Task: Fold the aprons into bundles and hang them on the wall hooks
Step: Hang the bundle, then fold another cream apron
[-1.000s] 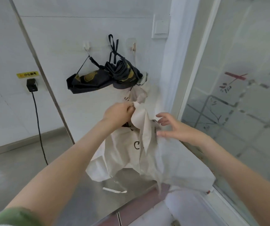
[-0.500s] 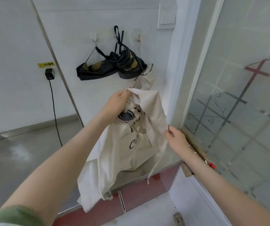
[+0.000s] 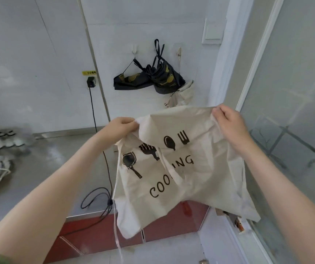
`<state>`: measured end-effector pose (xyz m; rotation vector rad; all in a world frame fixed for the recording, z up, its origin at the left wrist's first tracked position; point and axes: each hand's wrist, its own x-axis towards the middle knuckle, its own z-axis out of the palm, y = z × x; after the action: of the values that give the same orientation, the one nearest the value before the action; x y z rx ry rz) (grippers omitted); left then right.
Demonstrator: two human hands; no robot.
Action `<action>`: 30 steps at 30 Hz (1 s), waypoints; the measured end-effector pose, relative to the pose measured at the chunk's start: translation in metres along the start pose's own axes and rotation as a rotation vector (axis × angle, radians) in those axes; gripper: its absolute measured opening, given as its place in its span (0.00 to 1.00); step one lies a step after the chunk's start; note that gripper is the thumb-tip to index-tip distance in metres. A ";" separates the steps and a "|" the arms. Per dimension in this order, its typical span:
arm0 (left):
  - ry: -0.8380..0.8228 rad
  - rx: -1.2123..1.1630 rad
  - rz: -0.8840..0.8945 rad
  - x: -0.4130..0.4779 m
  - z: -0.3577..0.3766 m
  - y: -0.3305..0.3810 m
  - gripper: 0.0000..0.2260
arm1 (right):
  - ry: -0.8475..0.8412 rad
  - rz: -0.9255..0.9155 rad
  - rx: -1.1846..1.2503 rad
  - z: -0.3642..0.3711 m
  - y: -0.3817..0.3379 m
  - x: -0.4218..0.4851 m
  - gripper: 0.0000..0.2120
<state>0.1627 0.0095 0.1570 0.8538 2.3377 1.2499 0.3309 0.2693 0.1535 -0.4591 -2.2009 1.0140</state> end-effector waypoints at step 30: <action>-0.031 0.458 0.233 0.006 0.011 -0.016 0.07 | 0.021 0.391 0.352 0.037 0.015 -0.029 0.20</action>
<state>0.1591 0.0132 0.1377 1.3098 2.6002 0.7723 0.3264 0.2430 0.1125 -0.7459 -1.8953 1.5604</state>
